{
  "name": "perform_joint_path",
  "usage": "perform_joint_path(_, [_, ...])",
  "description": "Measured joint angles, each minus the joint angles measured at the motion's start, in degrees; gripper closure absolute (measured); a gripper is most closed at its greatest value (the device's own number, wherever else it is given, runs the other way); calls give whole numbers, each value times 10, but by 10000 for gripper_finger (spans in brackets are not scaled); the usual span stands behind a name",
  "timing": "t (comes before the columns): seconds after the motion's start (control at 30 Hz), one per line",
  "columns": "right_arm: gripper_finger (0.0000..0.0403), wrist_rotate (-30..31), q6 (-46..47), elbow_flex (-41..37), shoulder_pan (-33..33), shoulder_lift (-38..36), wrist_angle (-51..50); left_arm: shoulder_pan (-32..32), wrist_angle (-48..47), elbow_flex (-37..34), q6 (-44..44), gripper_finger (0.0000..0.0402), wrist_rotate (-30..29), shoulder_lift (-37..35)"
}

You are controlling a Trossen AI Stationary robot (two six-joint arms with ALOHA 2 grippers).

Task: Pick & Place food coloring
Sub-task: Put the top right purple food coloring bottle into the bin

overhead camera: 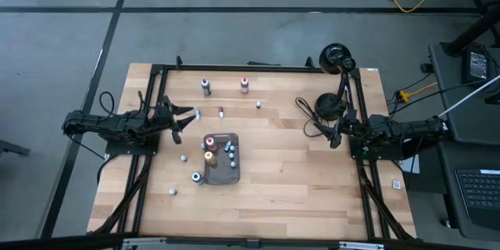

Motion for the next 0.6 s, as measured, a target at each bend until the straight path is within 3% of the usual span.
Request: perform_joint_path(0.6, [80, 0, 0, 0, 0, 0, 0, 0, 5, 0, -73, 247, 25, 0])
